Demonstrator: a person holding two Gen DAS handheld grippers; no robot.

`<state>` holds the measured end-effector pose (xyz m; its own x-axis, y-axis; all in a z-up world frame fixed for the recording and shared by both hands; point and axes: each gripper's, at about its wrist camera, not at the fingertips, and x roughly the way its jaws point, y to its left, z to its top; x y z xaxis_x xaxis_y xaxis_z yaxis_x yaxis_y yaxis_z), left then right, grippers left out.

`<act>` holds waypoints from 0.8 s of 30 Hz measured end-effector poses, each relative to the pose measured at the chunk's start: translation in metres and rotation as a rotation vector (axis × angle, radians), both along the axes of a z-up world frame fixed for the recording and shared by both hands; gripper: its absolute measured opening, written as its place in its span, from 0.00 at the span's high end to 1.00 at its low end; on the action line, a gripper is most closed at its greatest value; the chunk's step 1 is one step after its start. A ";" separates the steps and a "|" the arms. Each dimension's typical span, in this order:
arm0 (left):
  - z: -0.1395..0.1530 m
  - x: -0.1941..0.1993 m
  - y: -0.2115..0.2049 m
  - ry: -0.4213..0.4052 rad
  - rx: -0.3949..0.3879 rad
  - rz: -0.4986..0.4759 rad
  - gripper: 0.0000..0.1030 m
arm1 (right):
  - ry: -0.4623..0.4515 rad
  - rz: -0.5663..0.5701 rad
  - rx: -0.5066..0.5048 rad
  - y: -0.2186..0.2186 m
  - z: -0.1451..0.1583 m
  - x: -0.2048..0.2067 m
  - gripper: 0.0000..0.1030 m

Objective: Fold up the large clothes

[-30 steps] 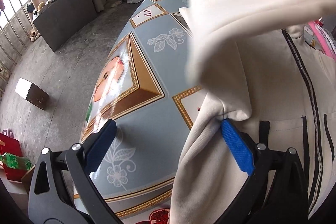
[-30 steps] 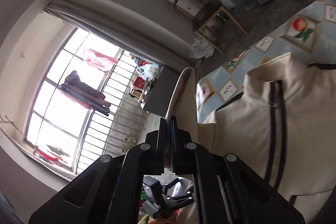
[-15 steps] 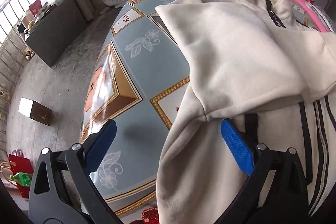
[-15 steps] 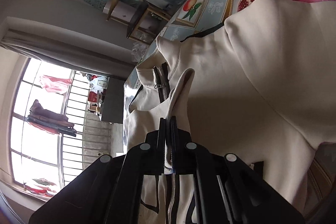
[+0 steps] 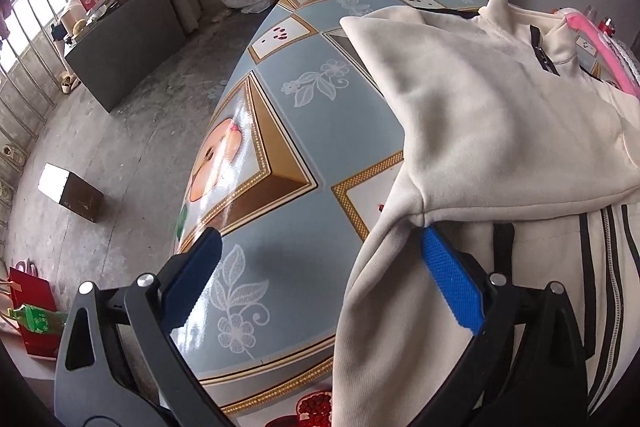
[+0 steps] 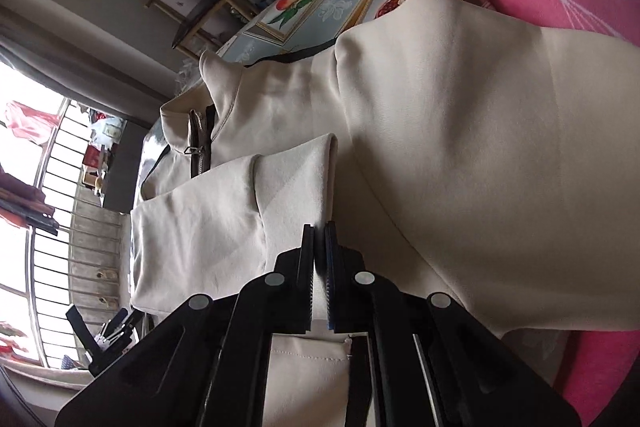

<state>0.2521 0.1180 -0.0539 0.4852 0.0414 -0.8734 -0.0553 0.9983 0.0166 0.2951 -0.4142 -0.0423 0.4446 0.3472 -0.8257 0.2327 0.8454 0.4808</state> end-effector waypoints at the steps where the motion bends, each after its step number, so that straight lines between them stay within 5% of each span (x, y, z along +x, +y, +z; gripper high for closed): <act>1: 0.003 -0.003 0.002 -0.009 -0.011 -0.005 0.06 | 0.003 0.009 -0.015 0.002 0.003 -0.001 0.89; 3: 0.011 -0.009 0.008 -0.032 -0.031 -0.013 0.06 | 0.011 0.021 -0.037 0.004 0.006 -0.002 0.81; 9: 0.037 -0.011 0.022 -0.101 -0.101 -0.015 0.06 | 0.065 0.071 -0.113 0.022 -0.010 0.001 0.80; 11: 0.040 -0.004 0.022 -0.113 -0.095 -0.014 0.06 | 0.067 0.086 -0.193 0.032 -0.010 -0.001 0.96; 16: 0.043 0.024 0.019 -0.119 -0.074 -0.014 0.06 | 0.025 0.068 -0.376 0.041 0.004 -0.013 0.97; 18: 0.045 0.032 0.015 -0.121 -0.080 -0.027 0.06 | 0.065 0.056 -0.370 0.034 -0.006 -0.013 0.97; 23: 0.049 0.042 -0.015 -0.119 -0.099 -0.110 0.06 | -0.078 0.063 -0.393 0.047 0.035 -0.026 0.92; 24: 0.047 0.045 -0.024 -0.107 -0.102 -0.127 0.06 | -0.105 0.076 -0.407 0.054 0.042 -0.026 0.84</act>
<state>0.2974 0.0940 -0.0072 0.5717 -0.1118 -0.8128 0.0749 0.9936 -0.0840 0.2695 -0.3600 -0.0006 0.5191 0.0368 -0.8539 0.1302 0.9840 0.1216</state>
